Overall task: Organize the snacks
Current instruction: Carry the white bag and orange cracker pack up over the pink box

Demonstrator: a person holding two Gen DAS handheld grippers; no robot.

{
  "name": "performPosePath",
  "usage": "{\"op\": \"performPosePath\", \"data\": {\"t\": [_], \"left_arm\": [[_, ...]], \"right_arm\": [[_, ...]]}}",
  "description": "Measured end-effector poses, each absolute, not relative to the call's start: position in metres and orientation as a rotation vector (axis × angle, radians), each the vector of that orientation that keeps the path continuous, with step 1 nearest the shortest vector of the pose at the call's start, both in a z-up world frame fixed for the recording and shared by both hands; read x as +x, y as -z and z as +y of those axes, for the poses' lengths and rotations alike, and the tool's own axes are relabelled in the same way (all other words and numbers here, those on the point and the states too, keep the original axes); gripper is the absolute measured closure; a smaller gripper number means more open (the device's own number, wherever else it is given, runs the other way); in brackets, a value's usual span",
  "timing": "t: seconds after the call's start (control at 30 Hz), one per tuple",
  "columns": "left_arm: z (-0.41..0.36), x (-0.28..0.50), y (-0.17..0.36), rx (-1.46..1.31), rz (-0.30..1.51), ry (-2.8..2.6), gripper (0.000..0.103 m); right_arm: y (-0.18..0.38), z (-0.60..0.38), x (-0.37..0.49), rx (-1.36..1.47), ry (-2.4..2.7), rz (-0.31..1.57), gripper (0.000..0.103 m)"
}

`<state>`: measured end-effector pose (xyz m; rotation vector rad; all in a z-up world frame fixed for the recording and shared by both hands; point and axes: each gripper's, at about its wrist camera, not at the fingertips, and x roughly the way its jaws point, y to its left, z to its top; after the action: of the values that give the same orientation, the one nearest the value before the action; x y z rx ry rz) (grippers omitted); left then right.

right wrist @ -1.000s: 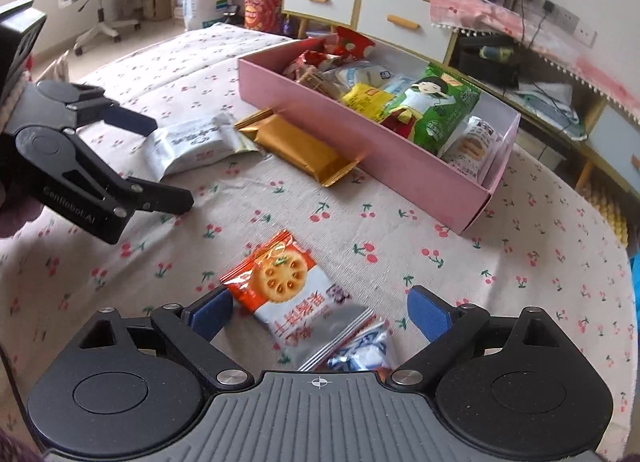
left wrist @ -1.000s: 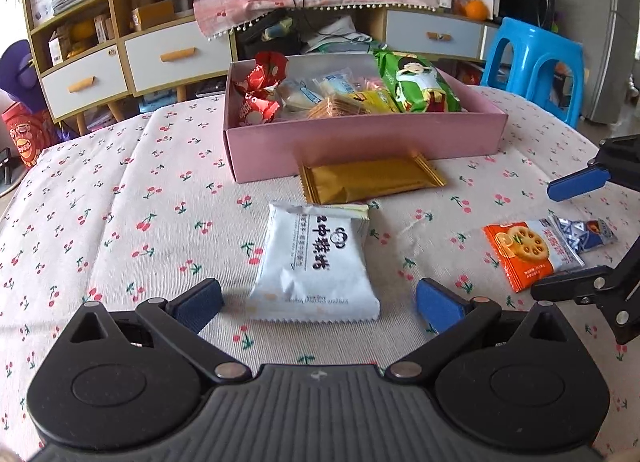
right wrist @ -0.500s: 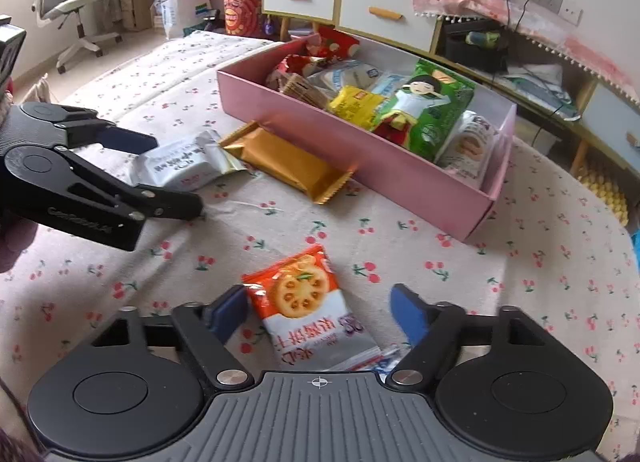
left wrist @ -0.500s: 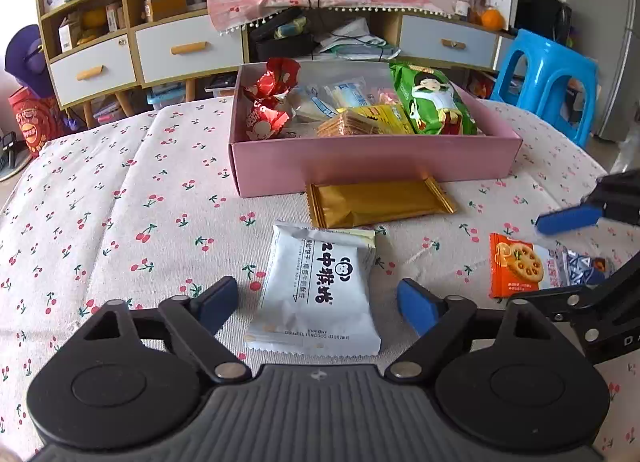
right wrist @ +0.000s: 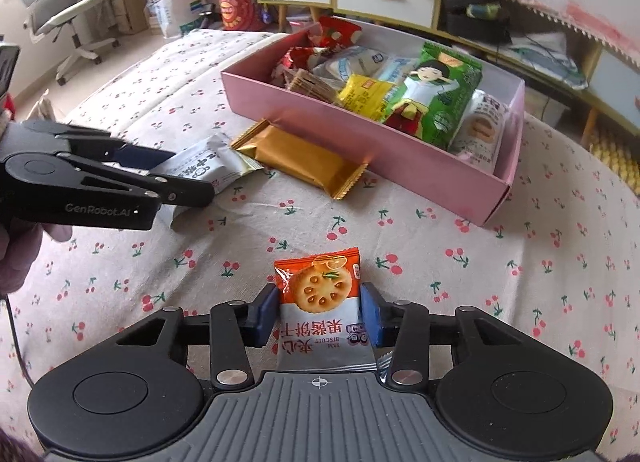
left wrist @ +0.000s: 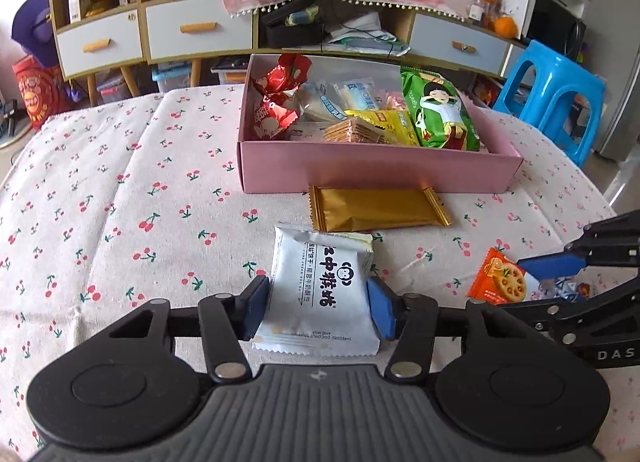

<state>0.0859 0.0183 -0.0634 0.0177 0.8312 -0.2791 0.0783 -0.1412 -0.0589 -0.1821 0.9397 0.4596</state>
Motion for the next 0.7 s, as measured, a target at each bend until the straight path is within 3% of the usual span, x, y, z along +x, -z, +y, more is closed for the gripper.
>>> {"op": "performPosePath", "data": {"t": [0.7], "left_arm": [[0.019, 0.086, 0.039, -0.104, 0.916, 0.279, 0.057]], "right_arm": [[0.037, -0.172, 0.096, 0.172, -0.357, 1.083, 0.062]]}}
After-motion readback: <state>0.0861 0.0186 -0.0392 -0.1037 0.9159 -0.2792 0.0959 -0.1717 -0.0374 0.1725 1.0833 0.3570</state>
